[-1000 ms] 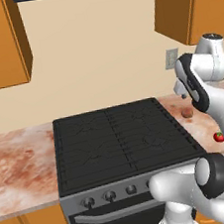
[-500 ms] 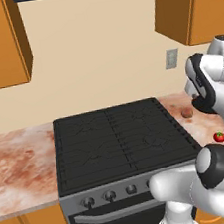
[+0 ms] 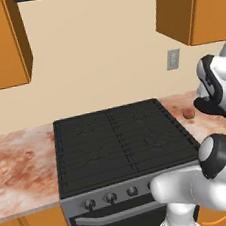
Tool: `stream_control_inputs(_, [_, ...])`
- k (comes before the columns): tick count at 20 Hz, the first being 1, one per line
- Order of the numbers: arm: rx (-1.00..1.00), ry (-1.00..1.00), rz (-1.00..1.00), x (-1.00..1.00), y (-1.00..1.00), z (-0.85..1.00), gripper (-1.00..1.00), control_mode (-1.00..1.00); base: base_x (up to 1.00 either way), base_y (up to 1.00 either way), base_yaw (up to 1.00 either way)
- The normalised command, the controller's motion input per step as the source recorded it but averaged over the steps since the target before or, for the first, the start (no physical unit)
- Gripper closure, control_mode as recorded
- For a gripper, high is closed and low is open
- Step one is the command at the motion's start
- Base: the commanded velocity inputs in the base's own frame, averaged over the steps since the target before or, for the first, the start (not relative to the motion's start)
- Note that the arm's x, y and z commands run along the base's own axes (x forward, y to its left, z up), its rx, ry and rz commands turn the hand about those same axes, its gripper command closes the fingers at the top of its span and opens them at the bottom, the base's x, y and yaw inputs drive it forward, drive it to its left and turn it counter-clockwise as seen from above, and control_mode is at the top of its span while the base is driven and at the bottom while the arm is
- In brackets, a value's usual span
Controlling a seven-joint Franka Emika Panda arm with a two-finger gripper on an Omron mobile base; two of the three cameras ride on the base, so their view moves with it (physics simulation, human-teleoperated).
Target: Place the pan on the front left burner on the stove. Then place the tomato and the onion in the pan and turn on the front left burner.
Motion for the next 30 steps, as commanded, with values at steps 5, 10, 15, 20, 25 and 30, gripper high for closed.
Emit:
stream_control_inputs(5, [0.0, 0.03, 0.0, 0.0, -0.37, -0.2, -1.0, -1.0, 0.0, 0.0, 0.0])
stream_control_inputs(10, [0.0, 0.03, 0.0, 0.0, -0.35, -0.18, -1.0, -1.0, 0.0, 0.0, 0.0])
stream_control_inputs(15, [0.0, 0.01, 0.0, 0.0, -0.3, -0.2, -1.0, -1.0, 0.0, 0.0, 0.0])
stream_control_inputs(20, [0.0, 0.01, 0.0, 0.0, -0.3, -0.19, -1.0, -1.0, 0.0, 0.0, 0.0])
stream_control_inputs(25, [0.0, 0.0, 0.0, 0.0, -0.31, -0.18, -1.0, -1.0, 0.0, 0.0, 0.0])
stream_control_inputs(30, [0.0, 0.0, 0.0, 0.0, -0.34, -0.15, -1.0, -1.0, 0.0, 0.0, 0.0])
